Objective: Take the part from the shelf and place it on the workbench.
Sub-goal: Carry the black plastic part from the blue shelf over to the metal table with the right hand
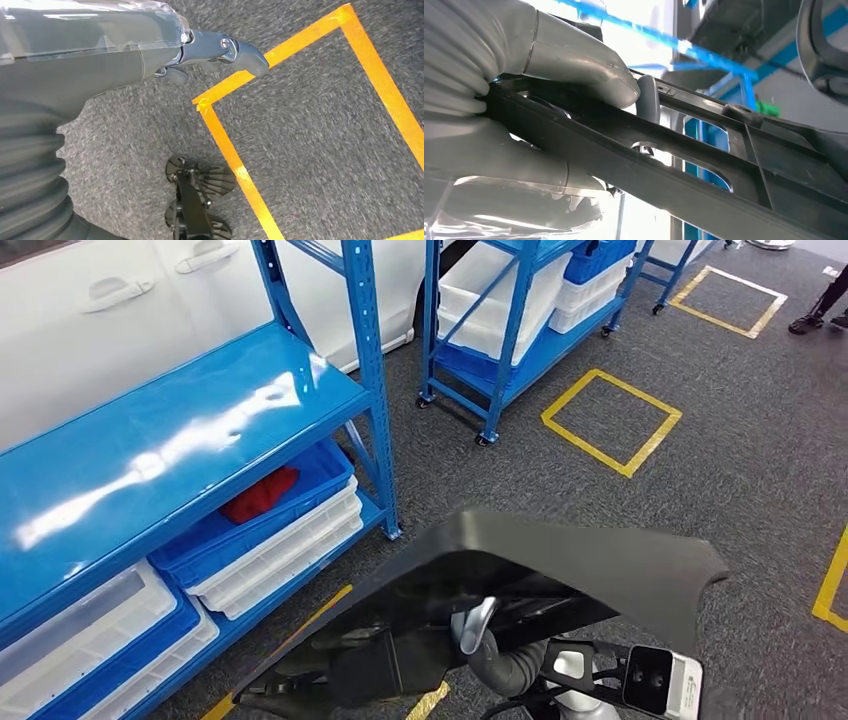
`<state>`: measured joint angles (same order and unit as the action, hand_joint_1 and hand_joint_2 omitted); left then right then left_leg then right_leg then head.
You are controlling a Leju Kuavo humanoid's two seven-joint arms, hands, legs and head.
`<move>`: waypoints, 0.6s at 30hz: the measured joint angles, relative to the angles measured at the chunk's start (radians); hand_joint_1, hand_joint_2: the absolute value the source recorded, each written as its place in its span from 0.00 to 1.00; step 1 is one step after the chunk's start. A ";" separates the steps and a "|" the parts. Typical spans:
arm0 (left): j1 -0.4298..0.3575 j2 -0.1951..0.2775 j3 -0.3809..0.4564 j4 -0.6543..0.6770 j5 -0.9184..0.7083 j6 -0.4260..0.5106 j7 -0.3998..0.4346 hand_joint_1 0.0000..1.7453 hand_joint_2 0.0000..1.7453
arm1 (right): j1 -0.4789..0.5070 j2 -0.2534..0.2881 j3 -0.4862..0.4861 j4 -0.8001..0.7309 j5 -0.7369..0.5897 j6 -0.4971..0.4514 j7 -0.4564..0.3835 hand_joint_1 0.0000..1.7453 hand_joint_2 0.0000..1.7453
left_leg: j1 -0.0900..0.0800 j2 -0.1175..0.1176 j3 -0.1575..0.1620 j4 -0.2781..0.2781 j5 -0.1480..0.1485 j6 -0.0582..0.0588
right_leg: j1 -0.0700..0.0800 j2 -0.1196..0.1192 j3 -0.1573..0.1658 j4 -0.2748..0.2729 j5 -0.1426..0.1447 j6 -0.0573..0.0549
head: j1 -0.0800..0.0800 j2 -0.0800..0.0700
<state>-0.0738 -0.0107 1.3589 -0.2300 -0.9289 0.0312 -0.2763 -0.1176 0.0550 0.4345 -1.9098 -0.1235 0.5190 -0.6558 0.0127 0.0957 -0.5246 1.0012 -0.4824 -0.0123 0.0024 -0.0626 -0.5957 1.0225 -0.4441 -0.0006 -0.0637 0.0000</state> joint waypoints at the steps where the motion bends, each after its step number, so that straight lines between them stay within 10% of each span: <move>1: -0.002 0.002 0.000 0.000 0.001 0.004 0.004 0.00 1.00 | -0.002 0.002 0.000 0.002 -0.001 -0.002 0.000 1.00 1.00 | 0.000 0.009 0.003 -0.001 -0.001 -0.006 | 0.001 0.012 -0.002 -0.001 0.002 -0.007 | 0.000 0.000; 4: -0.007 0.003 0.000 0.000 0.006 0.011 0.003 0.00 1.00 | -0.007 0.009 0.000 0.004 0.000 -0.003 0.000 1.00 1.00 | 0.006 -0.020 -0.003 0.030 -0.032 -0.021 | -0.005 0.042 0.002 -0.012 0.008 -0.026 | 0.000 0.000; 7: -0.002 0.005 0.000 0.000 0.010 0.011 -0.003 0.00 1.00 | -0.013 0.017 0.000 0.006 0.014 -0.008 0.000 1.00 1.00 | 0.008 -0.082 -0.090 0.219 -0.124 -0.024 | -0.004 0.074 0.003 -0.014 0.011 -0.037 | 0.000 0.000; 9: 0.003 0.007 0.000 0.000 0.010 0.009 -0.004 0.00 1.00 | -0.012 0.018 0.000 0.006 0.021 -0.014 0.000 1.00 1.00 | 0.008 -0.088 -0.138 0.301 -0.136 -0.022 | 0.000 0.101 0.004 -0.012 0.010 -0.038 | 0.000 0.000; 13: 0.004 0.014 0.000 0.000 0.000 0.001 -0.004 0.00 1.00 | -0.011 0.021 0.000 0.006 0.022 -0.022 0.000 1.00 1.00 | 0.010 -0.133 -0.060 0.086 -0.004 -0.012 | 0.001 0.151 0.004 -0.001 0.007 -0.032 | 0.000 0.000; 15: 0.004 0.018 0.000 0.000 -0.003 -0.001 -0.004 0.00 1.00 | -0.008 0.024 0.000 0.005 0.024 -0.025 0.000 1.00 1.00 | 0.009 -0.164 -0.035 0.019 0.015 -0.007 | -0.001 0.171 -0.004 0.004 0.007 -0.022 | 0.000 0.000; 18: 0.001 0.023 -0.001 0.000 -0.005 -0.002 -0.005 0.00 1.00 | -0.002 0.024 0.000 0.002 0.027 -0.031 0.000 1.00 1.00 | 0.008 -0.145 -0.031 0.011 0.020 0.006 | -0.004 0.183 -0.012 0.004 0.011 -0.002 | 0.000 0.000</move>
<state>-0.0725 0.0123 1.3581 -0.2300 -0.9341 0.0295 -0.2809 -0.1197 0.0793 0.4349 -1.9077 -0.0970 0.4880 -0.6558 0.0208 -0.0497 -0.5556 1.0121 -0.4624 -0.0064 -0.0021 0.1206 -0.6075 1.0261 -0.4329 -0.0027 -0.0637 0.0000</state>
